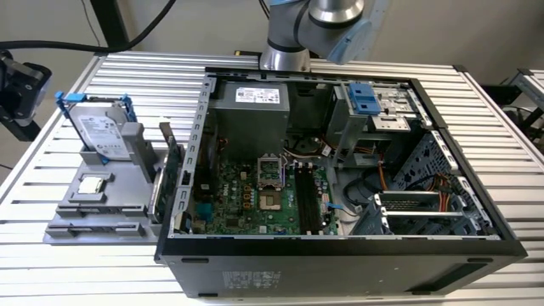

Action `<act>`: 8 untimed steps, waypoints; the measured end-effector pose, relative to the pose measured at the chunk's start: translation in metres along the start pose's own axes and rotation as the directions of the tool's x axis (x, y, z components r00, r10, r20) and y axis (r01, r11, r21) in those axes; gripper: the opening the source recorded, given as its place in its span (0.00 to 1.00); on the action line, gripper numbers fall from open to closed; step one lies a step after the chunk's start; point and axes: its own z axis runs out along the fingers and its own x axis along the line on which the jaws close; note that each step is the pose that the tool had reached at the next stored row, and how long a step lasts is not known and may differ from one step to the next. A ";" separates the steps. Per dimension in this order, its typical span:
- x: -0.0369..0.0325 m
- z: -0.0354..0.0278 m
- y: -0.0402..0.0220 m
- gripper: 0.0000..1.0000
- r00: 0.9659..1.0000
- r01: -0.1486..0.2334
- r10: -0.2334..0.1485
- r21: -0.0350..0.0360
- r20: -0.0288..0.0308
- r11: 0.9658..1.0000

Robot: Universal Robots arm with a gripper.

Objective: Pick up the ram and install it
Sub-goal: 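Reach for the ram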

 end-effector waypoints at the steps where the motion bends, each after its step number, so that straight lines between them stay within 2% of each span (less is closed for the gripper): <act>1: 0.0000 0.0000 -0.0001 0.00 1.000 0.000 0.000 0.000 0.000 1.000; 8: 0.0000 0.0000 -0.0004 0.00 1.000 0.000 0.000 0.000 0.000 1.000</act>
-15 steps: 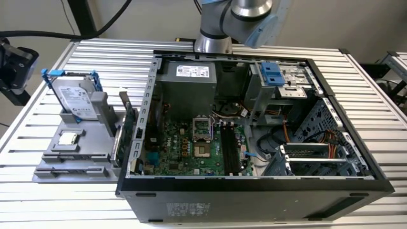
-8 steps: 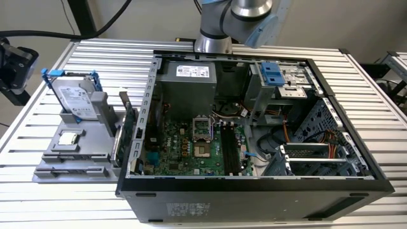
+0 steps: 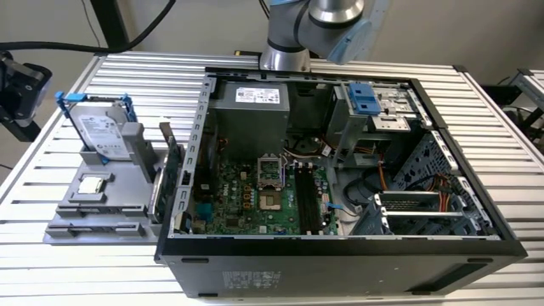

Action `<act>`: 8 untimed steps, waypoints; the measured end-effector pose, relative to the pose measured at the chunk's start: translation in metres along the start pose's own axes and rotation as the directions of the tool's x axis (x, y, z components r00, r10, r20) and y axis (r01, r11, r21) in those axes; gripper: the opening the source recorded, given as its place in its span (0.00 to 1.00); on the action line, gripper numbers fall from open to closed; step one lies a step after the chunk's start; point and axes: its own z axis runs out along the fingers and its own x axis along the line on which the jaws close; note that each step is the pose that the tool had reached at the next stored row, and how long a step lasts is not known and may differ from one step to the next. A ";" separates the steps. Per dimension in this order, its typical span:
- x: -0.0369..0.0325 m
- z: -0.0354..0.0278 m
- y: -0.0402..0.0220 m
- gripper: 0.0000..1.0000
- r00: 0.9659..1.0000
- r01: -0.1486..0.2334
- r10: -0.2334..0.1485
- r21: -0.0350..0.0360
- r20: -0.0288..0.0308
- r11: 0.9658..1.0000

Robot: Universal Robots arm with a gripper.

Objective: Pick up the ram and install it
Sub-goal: 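Reach for the ram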

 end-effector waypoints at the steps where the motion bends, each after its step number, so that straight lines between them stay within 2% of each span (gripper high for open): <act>1: 0.0000 0.0000 0.0000 0.00 1.000 0.000 0.000 0.000 0.000 1.000; 8: 0.0000 -0.0001 -0.0003 0.00 1.000 0.000 0.000 0.000 0.000 1.000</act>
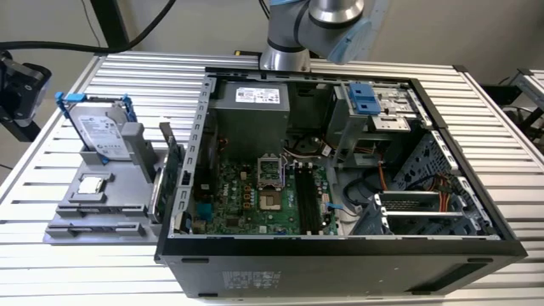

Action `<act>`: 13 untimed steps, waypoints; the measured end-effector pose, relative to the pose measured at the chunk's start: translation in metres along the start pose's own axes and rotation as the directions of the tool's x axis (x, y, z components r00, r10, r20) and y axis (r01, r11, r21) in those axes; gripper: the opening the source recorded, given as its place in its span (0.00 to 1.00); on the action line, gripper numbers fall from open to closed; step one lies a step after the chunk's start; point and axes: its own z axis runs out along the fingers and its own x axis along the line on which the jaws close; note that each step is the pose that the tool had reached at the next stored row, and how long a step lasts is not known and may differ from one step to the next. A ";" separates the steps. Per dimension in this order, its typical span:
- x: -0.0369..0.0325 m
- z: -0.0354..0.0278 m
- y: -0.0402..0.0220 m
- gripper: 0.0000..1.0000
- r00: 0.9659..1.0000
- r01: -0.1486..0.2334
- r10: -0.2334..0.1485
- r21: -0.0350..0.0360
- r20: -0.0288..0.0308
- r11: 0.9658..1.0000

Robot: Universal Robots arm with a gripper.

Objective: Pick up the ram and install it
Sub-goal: 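Reach for the ram, then pick up the ram and move it above insertion slot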

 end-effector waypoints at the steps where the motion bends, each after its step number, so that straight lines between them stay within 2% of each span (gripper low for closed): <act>1: 0.0000 0.0001 -0.0001 0.00 1.000 0.000 0.000 0.000 0.000 1.000; 8: 0.0000 0.0000 -0.0003 0.00 1.000 0.003 -0.003 0.000 0.000 1.000; 13: 0.0000 0.0001 -0.0003 0.00 0.999 0.032 -0.032 0.000 -0.001 0.999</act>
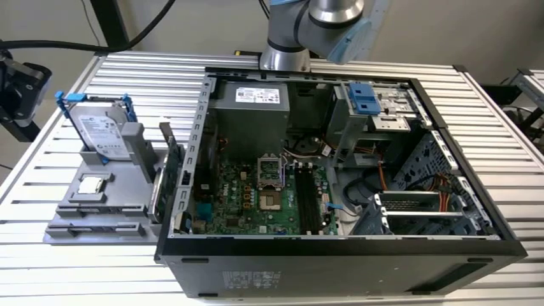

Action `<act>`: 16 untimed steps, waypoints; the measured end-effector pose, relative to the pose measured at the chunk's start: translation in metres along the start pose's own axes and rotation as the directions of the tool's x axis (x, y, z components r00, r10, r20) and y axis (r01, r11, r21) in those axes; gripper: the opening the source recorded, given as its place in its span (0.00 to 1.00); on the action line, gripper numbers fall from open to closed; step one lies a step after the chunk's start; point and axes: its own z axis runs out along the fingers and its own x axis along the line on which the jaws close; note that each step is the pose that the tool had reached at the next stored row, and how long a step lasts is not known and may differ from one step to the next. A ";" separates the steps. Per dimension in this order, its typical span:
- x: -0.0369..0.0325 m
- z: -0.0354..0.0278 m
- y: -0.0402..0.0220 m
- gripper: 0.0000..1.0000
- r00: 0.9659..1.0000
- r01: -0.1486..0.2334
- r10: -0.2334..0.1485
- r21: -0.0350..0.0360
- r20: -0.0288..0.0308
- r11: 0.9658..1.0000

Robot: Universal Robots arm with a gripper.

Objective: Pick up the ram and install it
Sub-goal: 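Pick up the ram and move it above insertion slot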

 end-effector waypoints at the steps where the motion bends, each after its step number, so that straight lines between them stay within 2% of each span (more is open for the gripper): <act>1: 0.0000 -0.0001 0.0000 0.00 1.000 0.007 -0.007 0.000 0.000 1.000; 9: 0.0000 0.0000 0.0000 0.00 0.997 0.073 -0.073 -0.001 -0.004 0.997; 16: 0.0000 0.0000 0.0000 0.00 0.990 0.138 -0.138 -0.002 -0.007 0.990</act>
